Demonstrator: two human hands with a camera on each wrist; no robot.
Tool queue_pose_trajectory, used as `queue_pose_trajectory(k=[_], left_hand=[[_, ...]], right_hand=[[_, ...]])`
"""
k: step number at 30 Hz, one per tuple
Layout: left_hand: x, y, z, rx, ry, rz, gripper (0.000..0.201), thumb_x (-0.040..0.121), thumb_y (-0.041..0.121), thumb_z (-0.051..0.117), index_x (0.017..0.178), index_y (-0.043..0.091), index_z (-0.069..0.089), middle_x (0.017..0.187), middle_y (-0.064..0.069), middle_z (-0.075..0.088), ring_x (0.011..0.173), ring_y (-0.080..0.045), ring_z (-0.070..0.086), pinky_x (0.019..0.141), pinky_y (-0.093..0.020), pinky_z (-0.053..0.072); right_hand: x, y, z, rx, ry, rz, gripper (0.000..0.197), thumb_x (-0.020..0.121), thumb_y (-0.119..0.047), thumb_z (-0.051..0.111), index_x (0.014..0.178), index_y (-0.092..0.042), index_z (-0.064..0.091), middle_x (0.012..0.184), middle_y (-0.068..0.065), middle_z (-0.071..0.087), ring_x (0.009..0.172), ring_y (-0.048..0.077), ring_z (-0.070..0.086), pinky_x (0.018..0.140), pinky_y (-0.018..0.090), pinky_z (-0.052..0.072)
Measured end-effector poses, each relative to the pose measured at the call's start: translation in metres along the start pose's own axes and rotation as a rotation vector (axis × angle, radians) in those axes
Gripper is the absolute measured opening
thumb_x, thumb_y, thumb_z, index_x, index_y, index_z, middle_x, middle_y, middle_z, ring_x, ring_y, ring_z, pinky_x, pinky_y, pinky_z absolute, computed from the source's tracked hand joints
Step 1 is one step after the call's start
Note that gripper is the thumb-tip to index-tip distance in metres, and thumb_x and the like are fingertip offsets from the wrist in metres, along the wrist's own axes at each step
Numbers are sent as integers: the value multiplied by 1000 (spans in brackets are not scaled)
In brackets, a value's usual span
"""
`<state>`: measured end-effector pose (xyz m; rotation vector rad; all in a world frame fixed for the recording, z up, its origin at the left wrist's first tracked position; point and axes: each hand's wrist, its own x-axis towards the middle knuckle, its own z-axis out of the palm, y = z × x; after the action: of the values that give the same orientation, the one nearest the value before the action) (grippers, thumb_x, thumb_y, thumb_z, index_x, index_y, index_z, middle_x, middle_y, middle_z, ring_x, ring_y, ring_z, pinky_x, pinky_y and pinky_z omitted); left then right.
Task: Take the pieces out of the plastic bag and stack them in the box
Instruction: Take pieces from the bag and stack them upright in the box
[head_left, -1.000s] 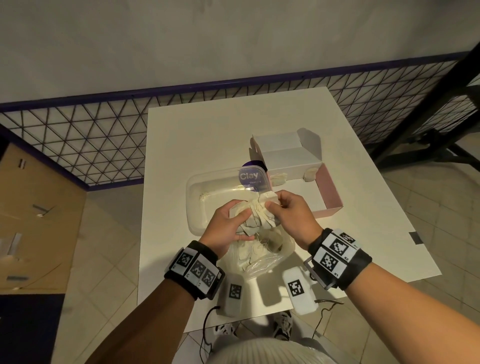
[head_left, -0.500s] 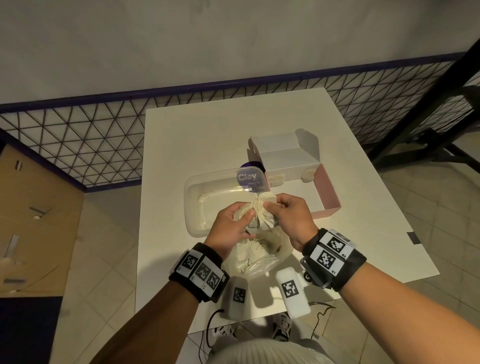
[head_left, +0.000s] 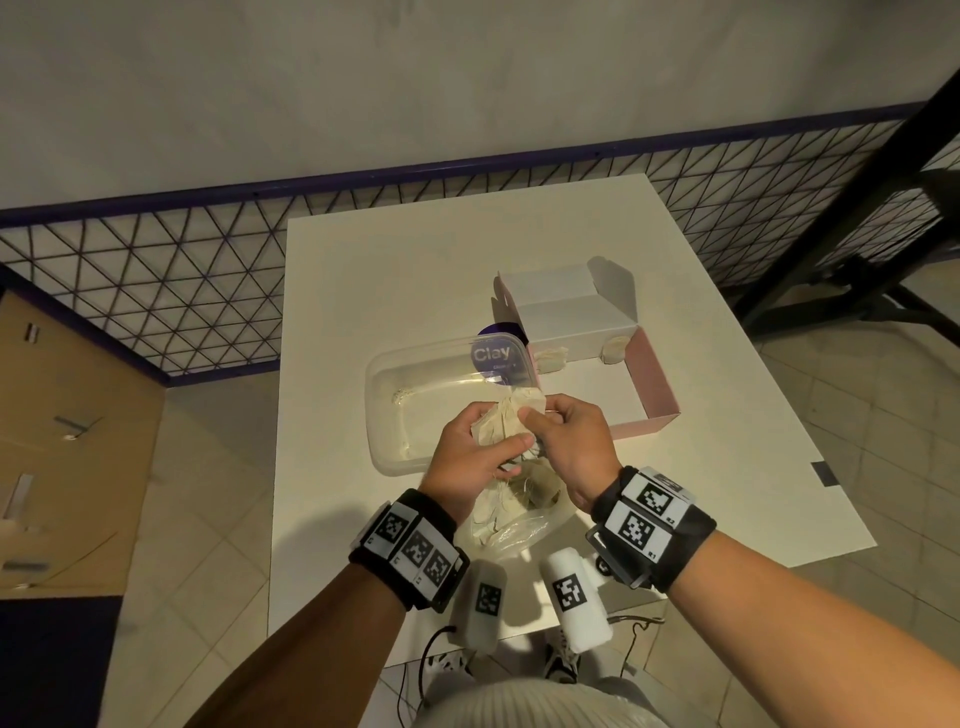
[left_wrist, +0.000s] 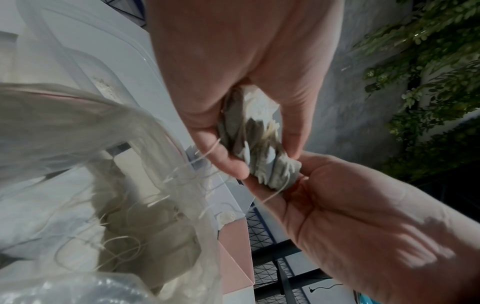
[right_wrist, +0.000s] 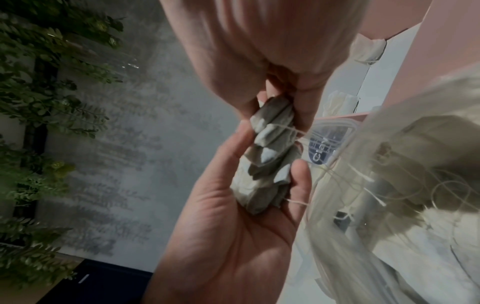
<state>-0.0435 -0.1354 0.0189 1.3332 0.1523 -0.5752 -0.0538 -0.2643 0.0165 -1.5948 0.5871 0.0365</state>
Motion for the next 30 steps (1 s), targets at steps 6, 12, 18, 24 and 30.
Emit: queue_pose_trajectory(k=[6, 12, 18, 24, 30], left_hand=[[5, 0, -3, 51, 14, -7, 33, 75, -7, 71, 98, 17, 63, 91, -11, 67, 74, -24, 64, 71, -39, 55], [6, 3, -7, 103, -47, -4, 34, 70, -5, 72, 96, 16, 65, 84, -14, 67, 73, -31, 60, 73, -45, 53], [10, 3, -4, 159, -88, 13, 35, 70, -4, 76, 98, 11, 62, 85, -11, 68, 76, -26, 64, 79, -47, 54], [16, 5, -3, -54, -81, -18, 13, 91, 19, 61, 100, 9, 63, 96, -15, 67, 89, -33, 66, 73, -43, 56], [31, 6, -3, 28, -50, -26, 20, 92, 19, 62, 109, 8, 61, 107, -15, 69, 96, -33, 67, 74, -44, 55]], right_hand=[[-1, -6, -5, -44, -102, 0, 5, 84, -14, 68, 87, -11, 66, 59, -12, 62, 51, 4, 55, 61, 29, 47], [16, -36, -32, -505, -371, -239, 42, 80, -12, 71, 119, -23, 60, 111, -1, 64, 95, 15, 61, 81, 16, 48], [24, -49, -40, -791, -501, -372, 22, 82, -8, 66, 104, -14, 67, 90, -4, 65, 77, 18, 60, 66, 10, 42], [35, -50, -58, -637, -479, -316, 23, 81, -7, 69, 78, -28, 60, 84, -1, 64, 73, 15, 58, 72, 27, 47], [41, -63, -81, -590, -458, -254, 14, 80, -2, 68, 85, -14, 62, 80, -2, 61, 69, 8, 51, 68, 15, 42]])
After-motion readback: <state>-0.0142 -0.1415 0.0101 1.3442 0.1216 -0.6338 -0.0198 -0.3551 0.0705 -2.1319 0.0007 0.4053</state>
